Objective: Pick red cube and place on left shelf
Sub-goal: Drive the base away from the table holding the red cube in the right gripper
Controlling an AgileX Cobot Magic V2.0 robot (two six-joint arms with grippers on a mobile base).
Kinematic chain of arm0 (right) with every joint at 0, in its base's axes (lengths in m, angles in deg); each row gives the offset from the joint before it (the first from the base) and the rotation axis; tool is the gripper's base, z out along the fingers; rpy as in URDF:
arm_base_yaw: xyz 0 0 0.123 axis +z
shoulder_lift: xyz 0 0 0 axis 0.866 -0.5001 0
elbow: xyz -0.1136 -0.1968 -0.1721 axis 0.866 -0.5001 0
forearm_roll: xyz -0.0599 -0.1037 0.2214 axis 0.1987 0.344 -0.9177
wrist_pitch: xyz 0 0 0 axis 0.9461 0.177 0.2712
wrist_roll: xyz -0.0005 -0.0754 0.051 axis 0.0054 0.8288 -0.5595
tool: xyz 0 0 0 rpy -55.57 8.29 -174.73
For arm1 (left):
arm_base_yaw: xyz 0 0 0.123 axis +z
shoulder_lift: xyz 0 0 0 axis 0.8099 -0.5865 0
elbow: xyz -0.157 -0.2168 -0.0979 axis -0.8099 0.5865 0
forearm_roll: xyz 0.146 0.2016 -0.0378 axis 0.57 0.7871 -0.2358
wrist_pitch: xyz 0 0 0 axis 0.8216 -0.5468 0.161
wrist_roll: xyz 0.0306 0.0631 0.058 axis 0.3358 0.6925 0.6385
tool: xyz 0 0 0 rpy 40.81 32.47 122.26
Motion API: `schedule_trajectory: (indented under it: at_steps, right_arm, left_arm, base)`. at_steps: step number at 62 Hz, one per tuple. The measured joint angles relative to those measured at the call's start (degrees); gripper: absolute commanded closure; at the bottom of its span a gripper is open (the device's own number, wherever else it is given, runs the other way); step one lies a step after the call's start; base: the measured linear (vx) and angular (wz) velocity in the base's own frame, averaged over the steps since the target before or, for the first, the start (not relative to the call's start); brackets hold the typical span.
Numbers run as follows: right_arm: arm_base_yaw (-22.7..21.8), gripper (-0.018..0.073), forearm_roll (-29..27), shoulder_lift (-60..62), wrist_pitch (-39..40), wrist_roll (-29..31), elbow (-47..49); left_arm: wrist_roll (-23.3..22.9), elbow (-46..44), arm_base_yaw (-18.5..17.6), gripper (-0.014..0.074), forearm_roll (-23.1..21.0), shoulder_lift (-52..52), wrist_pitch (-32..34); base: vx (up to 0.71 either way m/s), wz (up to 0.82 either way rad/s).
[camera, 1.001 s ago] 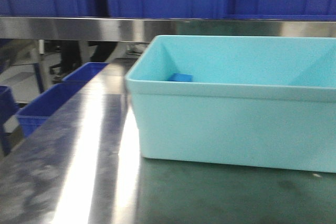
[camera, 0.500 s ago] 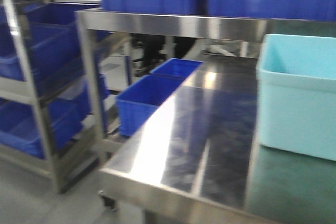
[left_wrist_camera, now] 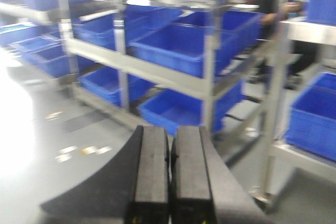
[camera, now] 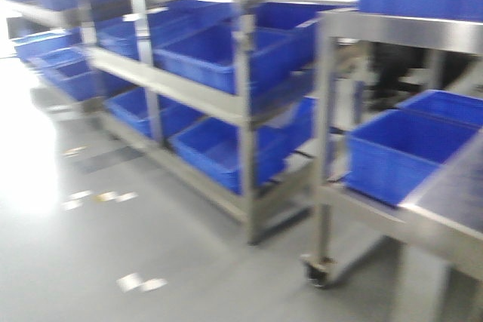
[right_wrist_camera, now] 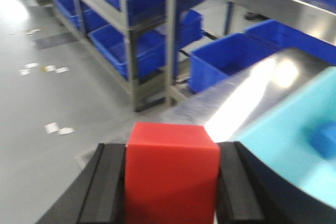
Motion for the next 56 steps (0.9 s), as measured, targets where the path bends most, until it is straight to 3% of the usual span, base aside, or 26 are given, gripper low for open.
schedule_trajectory:
  at_steps: [41, 56]
  right_arm:
    - [0.0, 0.038, 0.02, 0.0, -0.1, 0.0, 0.0]
    - [0.0, 0.038, 0.02, 0.0, -0.1, 0.0, 0.0]
  left_arm:
    - [0.0, 0.0, 0.0, 0.0496, 0.0, 0.0, 0.0]
    - [0.0, 0.0, 0.0, 0.0495, 0.0, 0.0, 0.0]
  base:
    - [-0.06, 0.76]
    - [0.13, 0.32]
